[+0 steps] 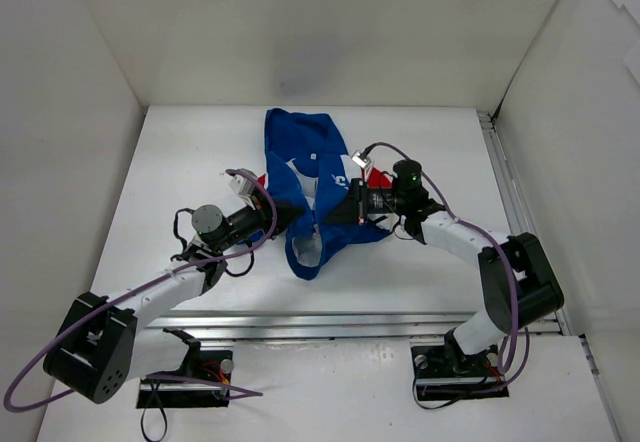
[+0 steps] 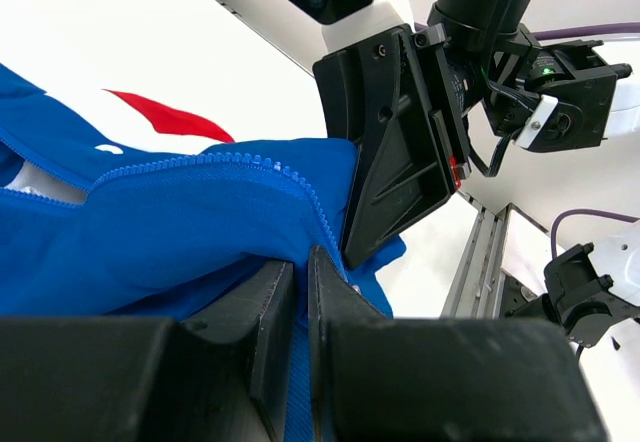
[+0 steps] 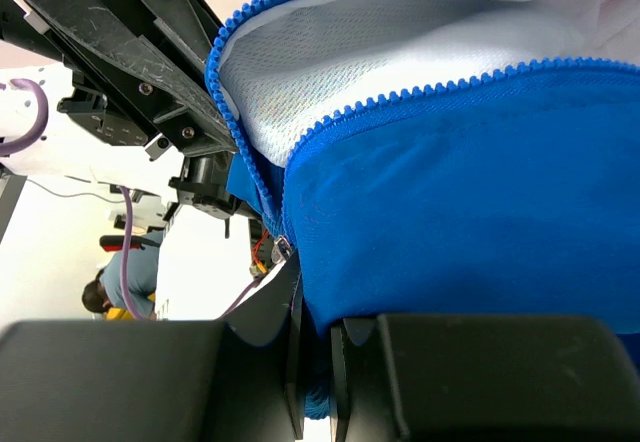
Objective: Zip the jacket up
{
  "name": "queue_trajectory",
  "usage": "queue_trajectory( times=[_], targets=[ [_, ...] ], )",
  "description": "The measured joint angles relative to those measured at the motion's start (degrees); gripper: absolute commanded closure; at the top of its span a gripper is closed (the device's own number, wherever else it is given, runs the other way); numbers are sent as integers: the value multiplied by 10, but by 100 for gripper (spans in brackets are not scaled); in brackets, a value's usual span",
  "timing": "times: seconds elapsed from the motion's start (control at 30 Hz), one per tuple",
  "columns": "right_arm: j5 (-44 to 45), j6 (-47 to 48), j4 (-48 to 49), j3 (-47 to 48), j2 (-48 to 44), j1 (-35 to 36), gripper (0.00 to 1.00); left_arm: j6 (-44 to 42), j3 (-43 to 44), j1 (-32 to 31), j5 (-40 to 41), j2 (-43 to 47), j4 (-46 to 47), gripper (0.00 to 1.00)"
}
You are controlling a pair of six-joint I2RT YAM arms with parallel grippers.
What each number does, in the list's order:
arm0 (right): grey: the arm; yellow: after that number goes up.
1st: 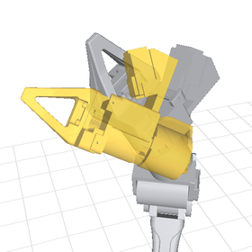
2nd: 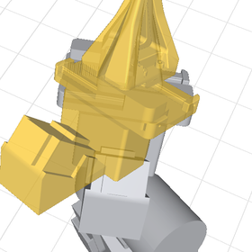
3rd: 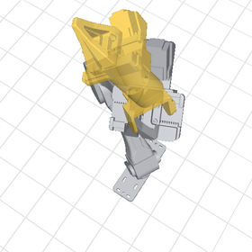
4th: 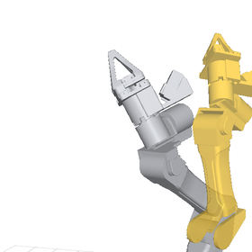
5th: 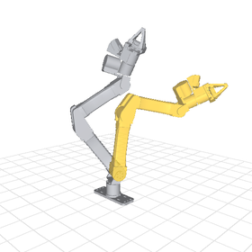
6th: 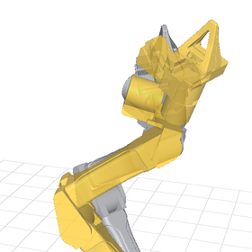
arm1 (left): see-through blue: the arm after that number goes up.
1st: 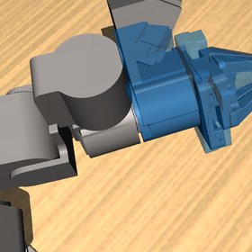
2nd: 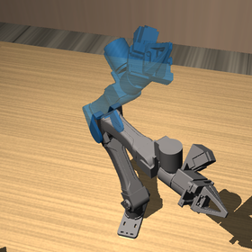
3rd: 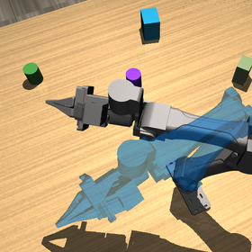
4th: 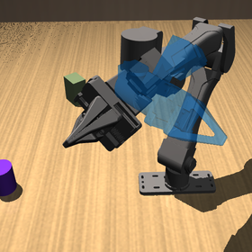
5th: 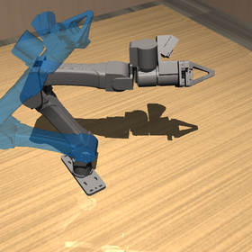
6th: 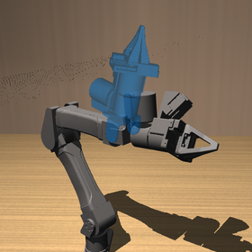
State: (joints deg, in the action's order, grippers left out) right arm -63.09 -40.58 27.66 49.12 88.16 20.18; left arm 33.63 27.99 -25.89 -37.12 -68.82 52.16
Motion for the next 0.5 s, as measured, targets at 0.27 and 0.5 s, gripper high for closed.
queue_trajectory(
  times=[0.27,0.5],
  targets=[
    [0,-14,8,0,-4,-5,100,0,0,0,0,0,0,95],
    [0,-21,16,1,-4,-5,100,1,0,0,1,0,3,95]
  ],
)
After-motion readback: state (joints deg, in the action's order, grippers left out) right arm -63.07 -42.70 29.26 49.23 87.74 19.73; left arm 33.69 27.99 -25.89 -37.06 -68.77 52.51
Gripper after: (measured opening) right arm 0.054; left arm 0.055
